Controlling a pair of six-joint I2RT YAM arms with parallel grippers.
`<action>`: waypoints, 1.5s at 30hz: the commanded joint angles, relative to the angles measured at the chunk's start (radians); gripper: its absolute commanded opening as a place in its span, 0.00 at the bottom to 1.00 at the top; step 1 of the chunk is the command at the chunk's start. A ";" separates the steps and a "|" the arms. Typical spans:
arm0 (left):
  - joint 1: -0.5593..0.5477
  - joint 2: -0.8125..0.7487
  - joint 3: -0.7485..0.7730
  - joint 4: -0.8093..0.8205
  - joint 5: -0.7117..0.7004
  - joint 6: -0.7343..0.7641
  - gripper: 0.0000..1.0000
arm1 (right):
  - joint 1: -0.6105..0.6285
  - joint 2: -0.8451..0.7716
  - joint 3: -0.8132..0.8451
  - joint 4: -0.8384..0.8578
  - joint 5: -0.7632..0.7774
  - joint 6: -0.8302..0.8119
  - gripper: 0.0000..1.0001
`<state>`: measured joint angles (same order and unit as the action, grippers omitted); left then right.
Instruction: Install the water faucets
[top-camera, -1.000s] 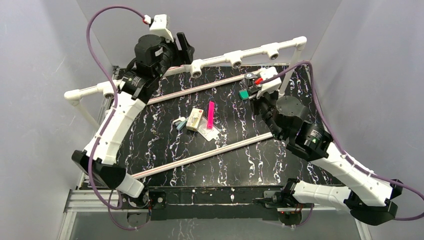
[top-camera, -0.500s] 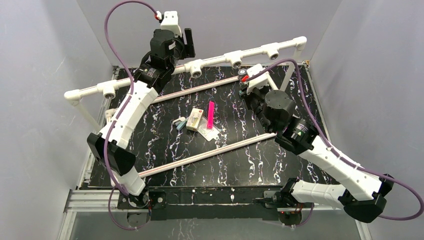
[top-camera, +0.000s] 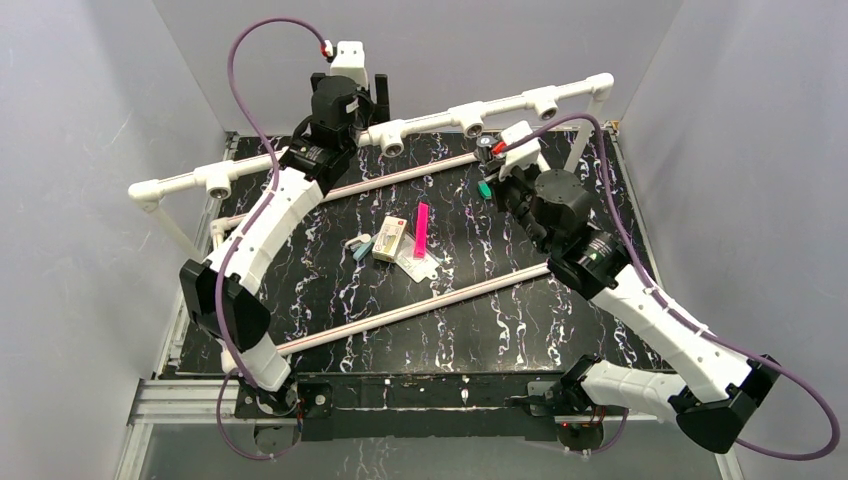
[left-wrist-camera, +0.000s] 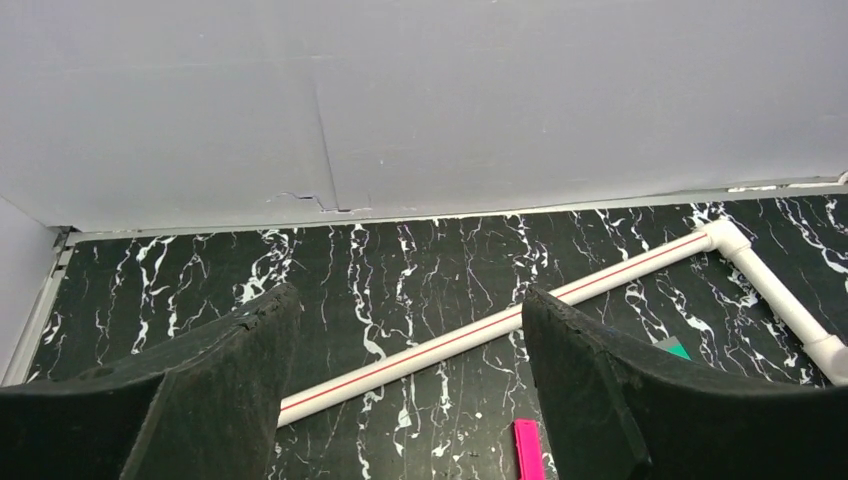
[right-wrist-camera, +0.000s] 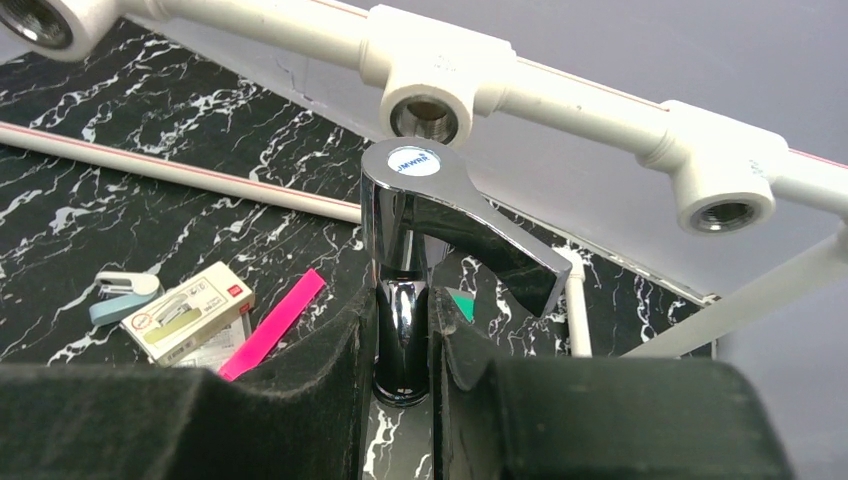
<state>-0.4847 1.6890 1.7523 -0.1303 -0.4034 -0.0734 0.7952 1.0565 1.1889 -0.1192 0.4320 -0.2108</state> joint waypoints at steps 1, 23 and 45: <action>-0.004 -0.065 -0.064 -0.002 -0.037 0.027 0.79 | -0.023 -0.004 -0.017 0.141 -0.074 0.030 0.01; -0.004 -0.082 -0.162 0.004 -0.060 0.034 0.79 | -0.033 -0.068 -0.263 0.612 -0.012 0.029 0.01; -0.004 -0.086 -0.167 0.000 -0.058 0.035 0.79 | -0.033 0.002 -0.254 0.668 0.019 0.014 0.01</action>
<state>-0.4801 1.6062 1.6287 -0.0288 -0.4648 -0.0406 0.7658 1.0542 0.9310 0.4492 0.4355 -0.1871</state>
